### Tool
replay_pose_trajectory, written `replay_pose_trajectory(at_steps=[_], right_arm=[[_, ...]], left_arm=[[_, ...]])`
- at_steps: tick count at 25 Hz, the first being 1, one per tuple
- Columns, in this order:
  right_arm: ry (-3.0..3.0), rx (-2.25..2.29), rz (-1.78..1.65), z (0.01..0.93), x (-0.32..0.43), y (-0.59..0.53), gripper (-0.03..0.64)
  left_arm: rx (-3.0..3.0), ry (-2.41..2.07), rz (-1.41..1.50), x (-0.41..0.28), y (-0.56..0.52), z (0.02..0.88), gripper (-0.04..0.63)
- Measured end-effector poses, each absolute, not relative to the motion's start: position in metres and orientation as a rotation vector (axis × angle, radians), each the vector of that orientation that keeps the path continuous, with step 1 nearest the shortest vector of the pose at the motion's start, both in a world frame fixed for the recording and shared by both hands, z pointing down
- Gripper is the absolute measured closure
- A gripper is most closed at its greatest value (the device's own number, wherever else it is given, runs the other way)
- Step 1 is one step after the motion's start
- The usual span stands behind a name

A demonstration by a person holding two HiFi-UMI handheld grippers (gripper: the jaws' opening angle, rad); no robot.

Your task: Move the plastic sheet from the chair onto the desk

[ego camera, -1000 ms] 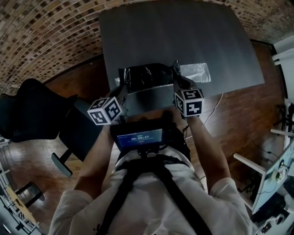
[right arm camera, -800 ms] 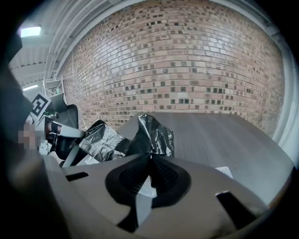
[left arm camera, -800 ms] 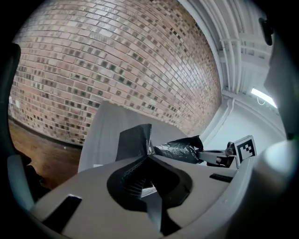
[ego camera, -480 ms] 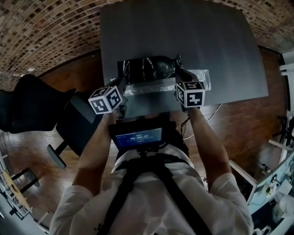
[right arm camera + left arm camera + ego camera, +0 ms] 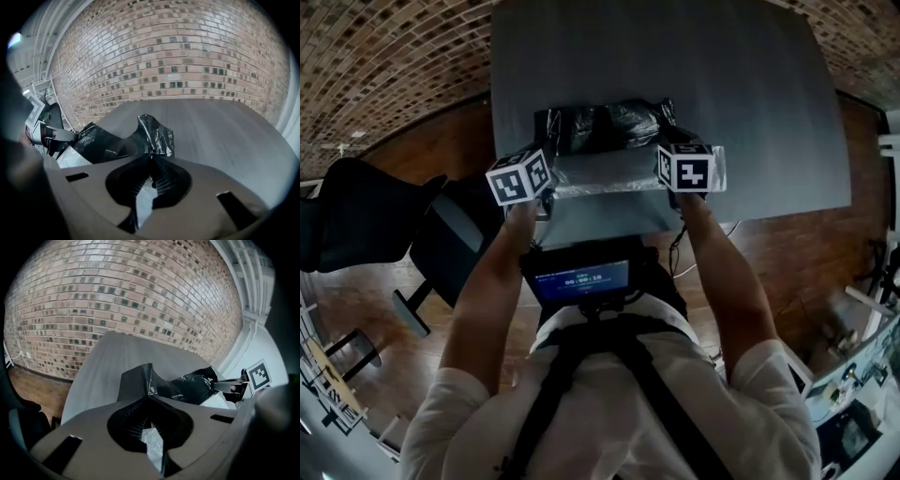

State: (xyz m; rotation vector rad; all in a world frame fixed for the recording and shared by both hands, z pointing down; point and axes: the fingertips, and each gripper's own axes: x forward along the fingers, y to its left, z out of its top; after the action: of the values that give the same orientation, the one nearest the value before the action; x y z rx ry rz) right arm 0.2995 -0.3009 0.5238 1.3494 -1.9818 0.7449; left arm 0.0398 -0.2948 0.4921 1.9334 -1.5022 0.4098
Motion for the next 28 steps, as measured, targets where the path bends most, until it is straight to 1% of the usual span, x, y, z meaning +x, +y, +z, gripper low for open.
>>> replay_pose_trajectory(at_steps=[9,12,15,16,17,18,19,20,22,24,25,26,27,28], right_arm=[[-1.865,1.320,0.790,0.574,0.319,-0.329,0.604],[-1.845,1.296,0.812,0.578,0.321,-0.327,0.536],[-1.829,1.293,0.826,0.579,0.327,-0.321,0.495],[-1.826,1.297,0.827,0.578,0.330,-0.319,0.462],[-1.824,1.303,0.828,0.578,0.333,-0.317,0.412],[-1.824,1.313,0.825,0.576,0.336,-0.316,0.372],[-1.827,1.328,0.820,0.573,0.339,-0.316,0.347],[-1.825,1.343,0.816,0.572,0.342,-0.316,0.321],[-1.803,1.371,0.815,0.573,0.351,-0.313,0.273],[-1.795,1.407,0.798,0.568,0.357,-0.314,0.270],[-1.803,1.426,0.771,0.562,0.357,-0.317,0.270],[-1.826,1.435,0.733,0.554,0.354,-0.320,0.272],[-1.866,1.422,0.693,0.546,0.346,-0.322,0.319],[-1.920,1.376,0.664,0.540,0.332,-0.324,0.427]], left_arm=[[1.849,-1.495,0.584,0.031,-0.325,0.546,0.594],[1.807,-1.478,0.611,0.025,-0.323,0.553,0.594],[1.801,-1.460,0.621,0.026,-0.318,0.554,0.594],[1.805,-1.456,0.622,0.027,-0.316,0.554,0.576],[1.807,-1.457,0.621,0.026,-0.315,0.553,0.551],[1.805,-1.463,0.617,0.025,-0.313,0.552,0.501],[1.802,-1.474,0.610,0.023,-0.312,0.550,0.461],[1.798,-1.490,0.600,0.020,-0.310,0.549,0.442],[1.790,-1.529,0.569,0.013,-0.308,0.543,0.436],[1.791,-1.593,0.523,0.006,-0.306,0.532,0.436],[1.809,-1.636,0.496,0.005,-0.306,0.522,0.449],[1.847,-1.679,0.470,0.006,-0.308,0.511,0.491],[1.903,-1.704,0.445,0.012,-0.311,0.498,0.567],[1.968,-1.691,0.418,0.025,-0.314,0.488,0.589]])
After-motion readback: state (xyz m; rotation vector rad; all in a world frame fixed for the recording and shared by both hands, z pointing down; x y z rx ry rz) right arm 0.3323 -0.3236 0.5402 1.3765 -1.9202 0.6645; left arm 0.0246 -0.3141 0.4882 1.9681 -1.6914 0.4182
